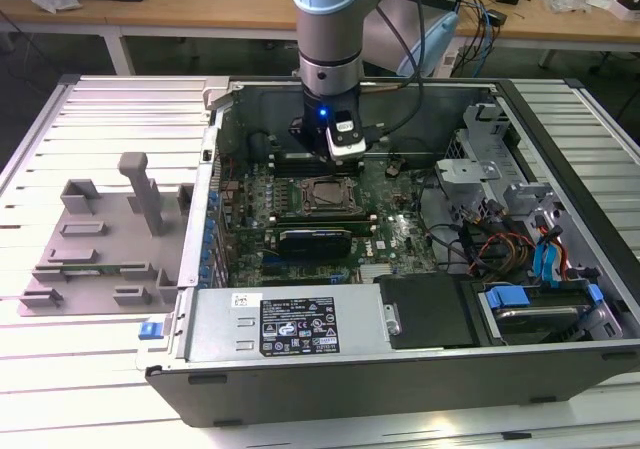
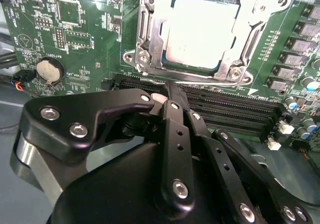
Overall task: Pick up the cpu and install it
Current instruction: 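Install the first cpu locking lever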
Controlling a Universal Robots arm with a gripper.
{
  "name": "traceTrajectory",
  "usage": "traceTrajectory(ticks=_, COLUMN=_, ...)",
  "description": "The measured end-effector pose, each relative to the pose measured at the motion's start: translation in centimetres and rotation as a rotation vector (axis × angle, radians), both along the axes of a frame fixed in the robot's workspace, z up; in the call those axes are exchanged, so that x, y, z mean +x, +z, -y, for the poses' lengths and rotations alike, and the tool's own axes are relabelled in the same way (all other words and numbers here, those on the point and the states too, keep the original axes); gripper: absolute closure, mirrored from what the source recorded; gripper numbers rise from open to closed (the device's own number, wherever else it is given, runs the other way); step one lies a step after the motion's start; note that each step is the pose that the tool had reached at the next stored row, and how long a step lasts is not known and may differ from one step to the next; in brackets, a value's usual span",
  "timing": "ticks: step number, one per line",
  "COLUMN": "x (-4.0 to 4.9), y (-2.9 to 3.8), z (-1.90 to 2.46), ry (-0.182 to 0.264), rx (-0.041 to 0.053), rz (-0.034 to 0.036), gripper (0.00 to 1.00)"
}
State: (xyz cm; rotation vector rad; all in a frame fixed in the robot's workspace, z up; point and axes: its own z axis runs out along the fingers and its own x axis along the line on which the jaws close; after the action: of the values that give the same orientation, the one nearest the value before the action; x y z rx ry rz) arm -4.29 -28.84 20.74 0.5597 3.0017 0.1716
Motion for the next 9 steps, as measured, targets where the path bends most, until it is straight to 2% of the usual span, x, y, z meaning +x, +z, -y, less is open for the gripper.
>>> traceTrajectory(ticks=2, x=-0.02, y=-0.03, z=0.01, ry=0.000, rx=-0.0011, rz=0.0007, gripper=0.89)
traceTrajectory(ticks=5, x=-0.13, y=-0.40, z=0.00, ry=0.000, rx=-0.0032, rz=0.0152, gripper=0.89)
traceTrajectory(ticks=9, x=-0.19, y=-0.47, z=0.00, ry=0.000, rx=-0.0037, rz=0.0170, gripper=0.89)
